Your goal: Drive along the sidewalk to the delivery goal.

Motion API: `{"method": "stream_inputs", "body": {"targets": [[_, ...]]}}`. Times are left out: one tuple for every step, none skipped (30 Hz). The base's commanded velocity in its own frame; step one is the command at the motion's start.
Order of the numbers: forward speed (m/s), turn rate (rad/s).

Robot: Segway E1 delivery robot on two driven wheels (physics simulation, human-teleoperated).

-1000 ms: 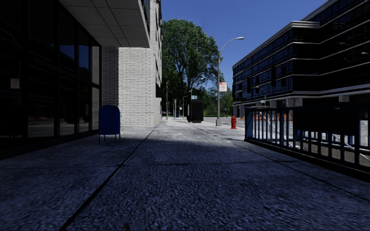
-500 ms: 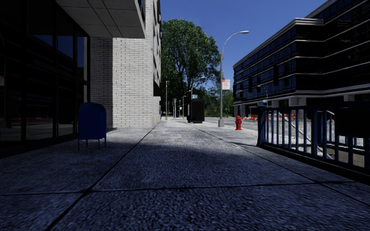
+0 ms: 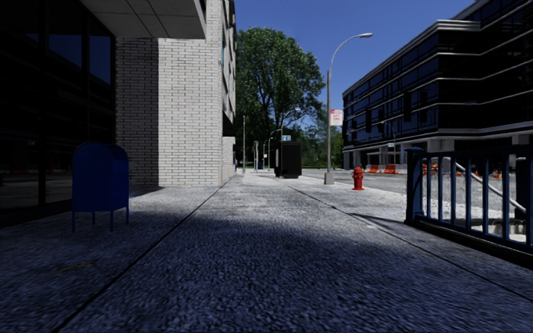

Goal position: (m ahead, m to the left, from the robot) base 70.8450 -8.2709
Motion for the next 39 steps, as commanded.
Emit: {"method": "stream_inputs", "body": {"targets": [[2.00, 0.21], [2.00, 0.21], [2.00, 0.21], [2.00, 0.21], [2.00, 0.21], [2.00, 0.21], [2.00, 0.21], [2.00, 0.21], [2.00, 0.21], [2.00, 0.21], [2.00, 0.21], [2.00, 0.21], [2.00, 0.21], [2.00, 0.21], [2.00, 0.21], [2.00, 0.21], [2.00, 0.21], [2.00, 0.21], [2.00, 0.21], [2.00, 0.21], [2.00, 0.21], [2.00, 0.21], [2.00, 0.21], [2.00, 0.21], [2.00, 0.21], [2.00, 0.21], [2.00, 0.21], [2.00, 0.20], [2.00, 0.18], [2.00, 0.15], [2.00, 0.15], [2.00, 0.00], [2.00, 0.00], [2.00, 0.00], [2.00, 0.00], [2.00, 0.00], [2.00, 0.00], [2.00, 0.00], [2.00, 0.00]]}}
